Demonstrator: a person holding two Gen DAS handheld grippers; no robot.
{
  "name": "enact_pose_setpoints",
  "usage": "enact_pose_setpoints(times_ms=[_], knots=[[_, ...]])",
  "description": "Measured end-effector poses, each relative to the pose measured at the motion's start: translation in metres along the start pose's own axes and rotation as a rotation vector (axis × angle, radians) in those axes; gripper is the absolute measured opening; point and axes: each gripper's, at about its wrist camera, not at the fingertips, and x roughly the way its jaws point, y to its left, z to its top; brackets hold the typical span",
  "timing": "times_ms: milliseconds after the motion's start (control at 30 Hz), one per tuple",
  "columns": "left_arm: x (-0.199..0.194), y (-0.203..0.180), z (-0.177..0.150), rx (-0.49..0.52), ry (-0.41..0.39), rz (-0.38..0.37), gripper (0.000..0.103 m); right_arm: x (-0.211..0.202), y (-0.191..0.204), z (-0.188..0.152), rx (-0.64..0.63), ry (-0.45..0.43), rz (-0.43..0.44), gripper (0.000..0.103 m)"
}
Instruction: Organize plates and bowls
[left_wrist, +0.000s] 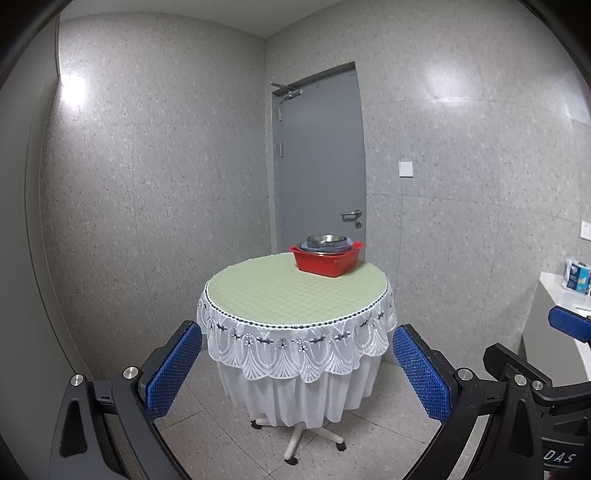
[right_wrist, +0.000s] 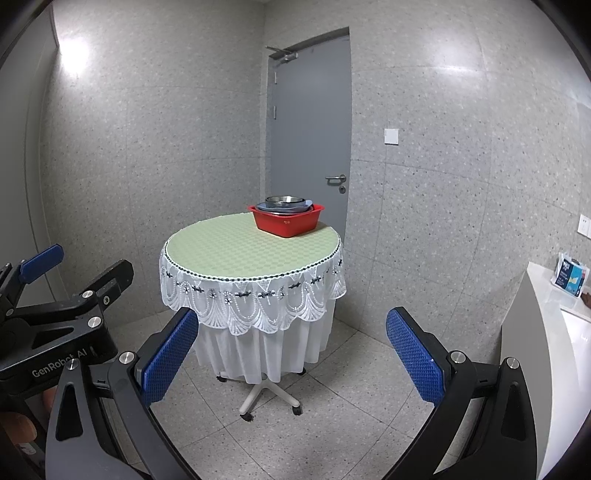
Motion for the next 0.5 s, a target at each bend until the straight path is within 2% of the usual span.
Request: enact_pose_setpoints(times_ms=[500], knots=[[-0.0008,-0.0007,-0.001,-0.001,0.001,0.005,0.102,-0.0014,0.0051,0.0016,-0.003,0.003,0.004,0.103]])
